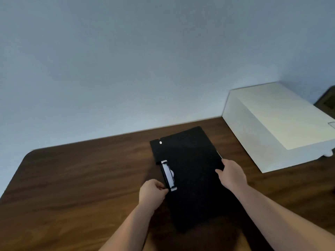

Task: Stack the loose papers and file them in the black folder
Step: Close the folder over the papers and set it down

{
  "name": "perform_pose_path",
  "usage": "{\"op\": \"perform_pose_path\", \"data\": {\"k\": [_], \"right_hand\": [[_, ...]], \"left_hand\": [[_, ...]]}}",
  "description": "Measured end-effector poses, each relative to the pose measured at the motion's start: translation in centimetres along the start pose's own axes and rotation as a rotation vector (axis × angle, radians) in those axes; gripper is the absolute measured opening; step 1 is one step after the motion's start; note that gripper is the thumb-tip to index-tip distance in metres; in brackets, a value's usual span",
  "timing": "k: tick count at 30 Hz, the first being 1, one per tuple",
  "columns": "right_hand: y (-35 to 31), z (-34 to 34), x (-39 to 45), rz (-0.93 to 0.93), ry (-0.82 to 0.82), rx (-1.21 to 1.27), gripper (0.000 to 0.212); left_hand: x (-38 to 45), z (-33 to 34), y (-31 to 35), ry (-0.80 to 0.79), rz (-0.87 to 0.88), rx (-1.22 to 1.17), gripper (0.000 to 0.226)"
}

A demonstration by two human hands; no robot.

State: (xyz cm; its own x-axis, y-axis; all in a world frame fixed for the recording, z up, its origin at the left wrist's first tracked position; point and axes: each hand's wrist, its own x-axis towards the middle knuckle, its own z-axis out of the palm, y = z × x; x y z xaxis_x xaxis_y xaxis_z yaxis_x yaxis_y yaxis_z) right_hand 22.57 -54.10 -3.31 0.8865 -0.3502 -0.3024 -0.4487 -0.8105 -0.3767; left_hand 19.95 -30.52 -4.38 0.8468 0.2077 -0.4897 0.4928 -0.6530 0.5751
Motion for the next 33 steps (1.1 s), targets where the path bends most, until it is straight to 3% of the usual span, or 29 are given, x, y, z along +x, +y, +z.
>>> {"op": "perform_pose_path", "data": {"k": [7, 20, 33], "right_hand": [[2.0, -1.6, 4.4, 0.046, 0.018, 0.000, 0.053], [2.8, -0.2, 7.4, -0.104, 0.093, -0.038, 0.051], [3.5, 0.1, 7.9, -0.160, 0.041, 0.001, 0.055]], "left_hand": [[4.8, 1.8, 4.6, -0.004, 0.107, 0.066, 0.026], [7.3, 4.6, 8.5, 0.020, 0.205, 0.004, 0.040], [7.3, 5.0, 9.1, 0.023, 0.248, 0.049, 0.042]]}}
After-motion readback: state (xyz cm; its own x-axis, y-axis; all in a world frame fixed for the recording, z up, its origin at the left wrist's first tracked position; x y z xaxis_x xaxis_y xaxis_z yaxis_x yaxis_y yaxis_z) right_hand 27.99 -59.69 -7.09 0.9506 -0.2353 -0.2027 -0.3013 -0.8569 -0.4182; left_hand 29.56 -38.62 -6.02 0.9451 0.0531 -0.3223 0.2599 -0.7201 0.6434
